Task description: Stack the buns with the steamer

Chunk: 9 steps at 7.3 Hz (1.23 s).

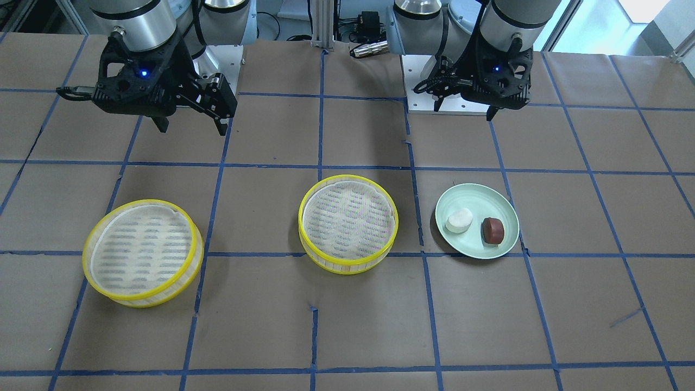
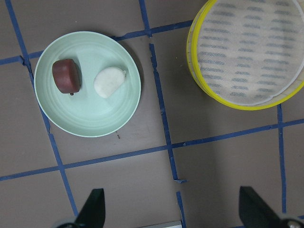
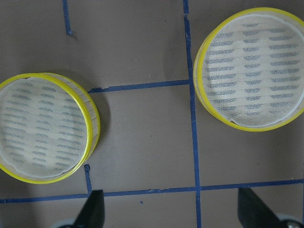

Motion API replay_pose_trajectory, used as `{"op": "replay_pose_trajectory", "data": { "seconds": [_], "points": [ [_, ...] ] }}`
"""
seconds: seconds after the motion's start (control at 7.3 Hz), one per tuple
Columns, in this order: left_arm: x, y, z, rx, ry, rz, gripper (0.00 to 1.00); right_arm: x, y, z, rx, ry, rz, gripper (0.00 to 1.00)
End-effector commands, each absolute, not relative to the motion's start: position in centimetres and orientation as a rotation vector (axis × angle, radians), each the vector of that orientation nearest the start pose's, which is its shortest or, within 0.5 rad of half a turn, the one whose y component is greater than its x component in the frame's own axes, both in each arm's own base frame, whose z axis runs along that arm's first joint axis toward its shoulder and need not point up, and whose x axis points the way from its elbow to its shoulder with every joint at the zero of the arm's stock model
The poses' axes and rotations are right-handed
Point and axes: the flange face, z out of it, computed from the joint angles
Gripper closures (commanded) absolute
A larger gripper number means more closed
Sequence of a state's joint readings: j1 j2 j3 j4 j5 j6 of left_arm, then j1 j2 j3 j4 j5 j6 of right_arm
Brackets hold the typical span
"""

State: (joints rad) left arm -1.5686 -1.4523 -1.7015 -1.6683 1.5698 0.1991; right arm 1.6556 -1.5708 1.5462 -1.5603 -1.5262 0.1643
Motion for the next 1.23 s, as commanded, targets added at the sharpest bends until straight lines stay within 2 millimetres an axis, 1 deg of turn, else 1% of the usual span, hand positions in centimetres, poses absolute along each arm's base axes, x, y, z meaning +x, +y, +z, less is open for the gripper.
{"op": "replay_pose_trajectory", "data": {
  "seconds": [0.0,0.14,0.27,0.41,0.55,0.68,0.82,0.96,1.1],
  "points": [
    [-13.5,-42.9,46.8,0.325,3.131,0.176,0.0,17.9,-48.0,49.8,0.123,3.094,-0.008,0.0],
    [-13.1,-43.1,46.4,0.352,3.126,0.185,0.0,17.9,-47.9,49.8,0.123,3.094,-0.006,0.0],
    [-12.0,-43.9,45.1,0.419,3.115,0.187,0.0,17.9,-47.9,49.8,0.123,3.094,-0.006,0.0],
    [-10.6,-46.1,41.8,0.386,3.119,0.146,0.0,17.9,-47.9,49.8,0.121,3.094,-0.003,0.0],
    [-9.7,-47.3,39.2,0.388,3.118,0.122,0.0,17.8,-48.0,49.6,0.123,3.094,0.001,0.0],
    [-8.6,-48.5,36.9,0.374,3.124,0.148,0.0,17.8,-48.0,49.6,0.123,3.094,0.001,0.0],
    [-7.7,-50.2,34.1,0.351,3.131,0.195,0.0,17.8,-48.0,49.6,0.123,3.094,0.001,0.0],
    [-7.5,-51.6,30.0,0.347,3.137,0.276,0.0,17.8,-48.0,49.6,0.123,3.094,0.001,0.0],
    [-7.3,-52.5,27.0,0.345,3.137,0.303,0.0,17.9,-47.9,49.7,0.121,3.095,0.001,0.0]
  ]
}}
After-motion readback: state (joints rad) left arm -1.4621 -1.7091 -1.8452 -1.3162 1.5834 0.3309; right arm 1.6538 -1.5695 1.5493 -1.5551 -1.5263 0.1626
